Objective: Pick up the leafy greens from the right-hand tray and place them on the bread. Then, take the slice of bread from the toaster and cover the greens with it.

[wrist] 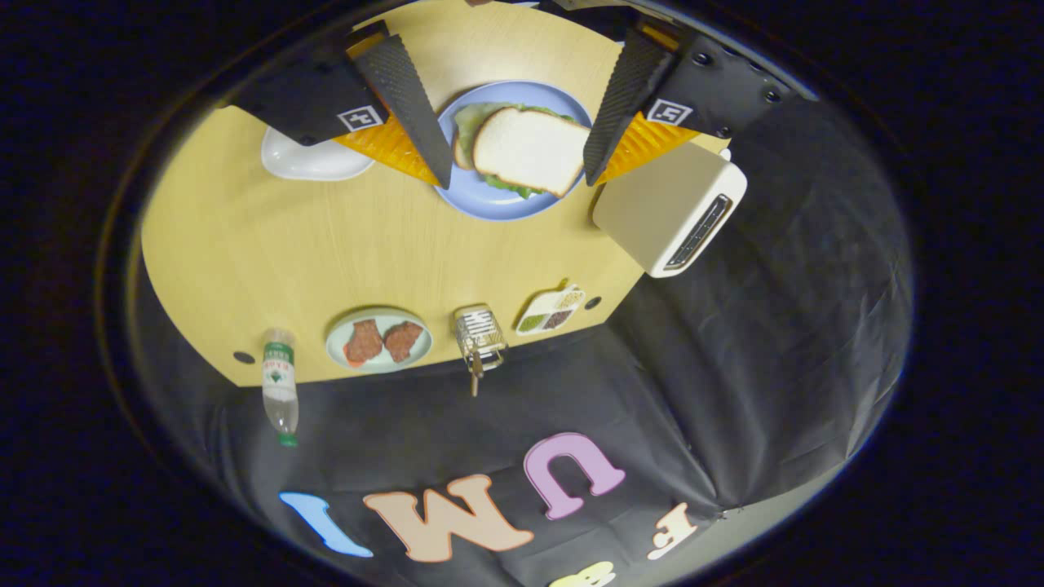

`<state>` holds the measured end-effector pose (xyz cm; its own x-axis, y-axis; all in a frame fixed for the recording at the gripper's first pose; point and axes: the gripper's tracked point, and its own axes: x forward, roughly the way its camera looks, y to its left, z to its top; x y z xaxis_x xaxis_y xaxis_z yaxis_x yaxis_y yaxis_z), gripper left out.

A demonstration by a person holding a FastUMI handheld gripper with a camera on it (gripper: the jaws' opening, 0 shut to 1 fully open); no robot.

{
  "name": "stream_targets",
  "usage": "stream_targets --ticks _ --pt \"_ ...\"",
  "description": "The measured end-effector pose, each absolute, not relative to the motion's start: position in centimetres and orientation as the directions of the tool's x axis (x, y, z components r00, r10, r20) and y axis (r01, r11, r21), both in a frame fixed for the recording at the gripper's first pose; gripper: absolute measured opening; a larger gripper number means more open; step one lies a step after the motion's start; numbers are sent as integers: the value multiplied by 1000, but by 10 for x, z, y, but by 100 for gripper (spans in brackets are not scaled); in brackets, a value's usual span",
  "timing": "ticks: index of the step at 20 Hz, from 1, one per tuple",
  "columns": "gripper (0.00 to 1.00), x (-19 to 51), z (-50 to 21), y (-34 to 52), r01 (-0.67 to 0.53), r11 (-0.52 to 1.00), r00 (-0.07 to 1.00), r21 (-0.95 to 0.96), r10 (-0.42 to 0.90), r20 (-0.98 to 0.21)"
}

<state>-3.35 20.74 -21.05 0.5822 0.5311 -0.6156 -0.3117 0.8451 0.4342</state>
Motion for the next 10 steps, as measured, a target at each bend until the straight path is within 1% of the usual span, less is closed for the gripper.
stream_targets --ticks 4,10 --pt "100 -31 -160 190 -342 856 672 388 511 -535" --pt "100 -25 -98 146 -320 890 794 324 439 -421"
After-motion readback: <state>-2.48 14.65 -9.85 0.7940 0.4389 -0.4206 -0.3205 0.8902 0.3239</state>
